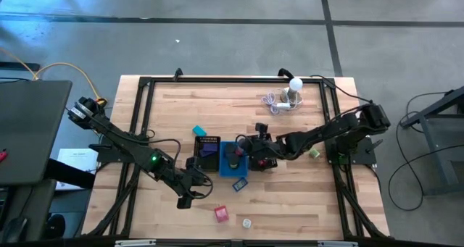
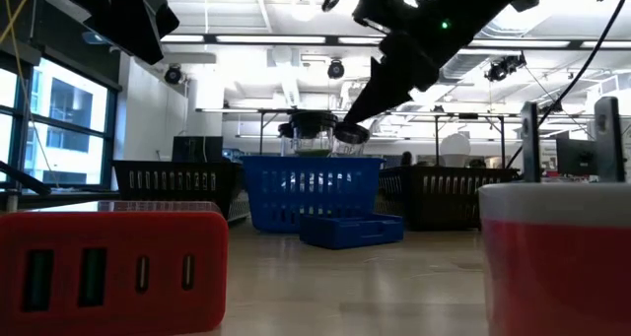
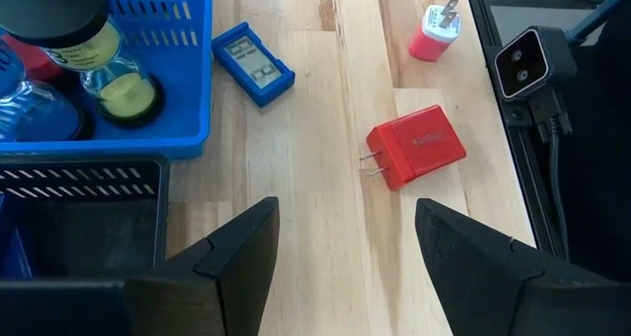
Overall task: Pick & Place Office items
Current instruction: Put the red hourglass into the blue bin
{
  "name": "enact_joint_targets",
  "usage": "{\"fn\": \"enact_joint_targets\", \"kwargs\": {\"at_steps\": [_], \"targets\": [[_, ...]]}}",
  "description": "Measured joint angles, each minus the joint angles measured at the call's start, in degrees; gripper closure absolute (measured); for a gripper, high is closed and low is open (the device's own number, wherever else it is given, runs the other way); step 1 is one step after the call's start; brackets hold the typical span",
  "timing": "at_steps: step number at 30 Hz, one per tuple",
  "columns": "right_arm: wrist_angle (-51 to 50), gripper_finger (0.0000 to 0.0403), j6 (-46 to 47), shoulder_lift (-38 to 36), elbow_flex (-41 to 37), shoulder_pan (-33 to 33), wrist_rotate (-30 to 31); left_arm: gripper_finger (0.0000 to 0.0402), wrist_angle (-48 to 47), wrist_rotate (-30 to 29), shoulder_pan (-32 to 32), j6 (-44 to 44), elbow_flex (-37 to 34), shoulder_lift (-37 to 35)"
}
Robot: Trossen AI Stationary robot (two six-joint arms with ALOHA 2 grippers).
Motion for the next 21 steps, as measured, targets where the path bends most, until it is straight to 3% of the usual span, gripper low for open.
{"fn": "enact_joint_targets", "kwargs": {"at_steps": [5, 21], "targets": [[1.82, 0.0400, 1.01, 1.26, 0.13, -0.88, -3.64, 0.0169, 0.10, 0.00, -0.02, 0.00, -0.01, 0.00], [3.80, 0.0400, -2.05, 1.76, 0.09, -0.81, -5.64, 0.0169, 0.12, 0.00, -0.01, 0.80, -0.02, 0.00]]}}
